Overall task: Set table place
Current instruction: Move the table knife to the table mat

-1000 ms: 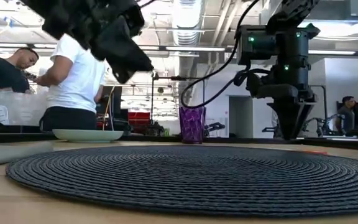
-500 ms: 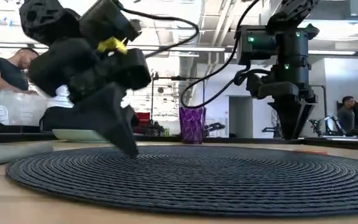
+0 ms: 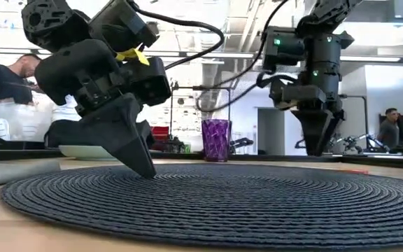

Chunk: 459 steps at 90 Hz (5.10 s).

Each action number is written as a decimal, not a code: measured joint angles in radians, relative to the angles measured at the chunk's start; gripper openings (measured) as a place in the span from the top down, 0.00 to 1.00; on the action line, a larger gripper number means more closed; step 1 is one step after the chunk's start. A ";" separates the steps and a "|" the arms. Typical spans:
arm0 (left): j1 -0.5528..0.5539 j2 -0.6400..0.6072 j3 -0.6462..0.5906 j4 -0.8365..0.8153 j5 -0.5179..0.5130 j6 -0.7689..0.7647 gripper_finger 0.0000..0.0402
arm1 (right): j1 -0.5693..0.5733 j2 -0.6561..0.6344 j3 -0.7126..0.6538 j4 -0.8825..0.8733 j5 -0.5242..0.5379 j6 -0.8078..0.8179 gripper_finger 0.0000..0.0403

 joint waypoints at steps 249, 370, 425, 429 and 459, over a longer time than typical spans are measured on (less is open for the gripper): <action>0.001 0.003 -0.003 0.008 -0.012 0.071 0.88 | 0.115 0.056 -0.068 0.158 -0.125 0.142 0.70; 0.070 0.004 -0.003 0.037 -0.033 0.066 0.88 | 0.288 0.063 0.126 -0.165 -0.087 0.166 1.00; 0.070 0.004 -0.003 0.052 -0.033 0.047 0.88 | 0.299 0.063 0.004 0.067 -0.133 0.249 1.00; 0.070 0.004 -0.003 0.053 -0.033 0.046 0.88 | 0.300 0.063 0.004 0.093 -0.134 0.249 1.00; 0.070 0.004 -0.003 0.056 -0.033 0.028 0.88 | 0.296 0.063 0.052 -0.035 -0.006 0.208 1.00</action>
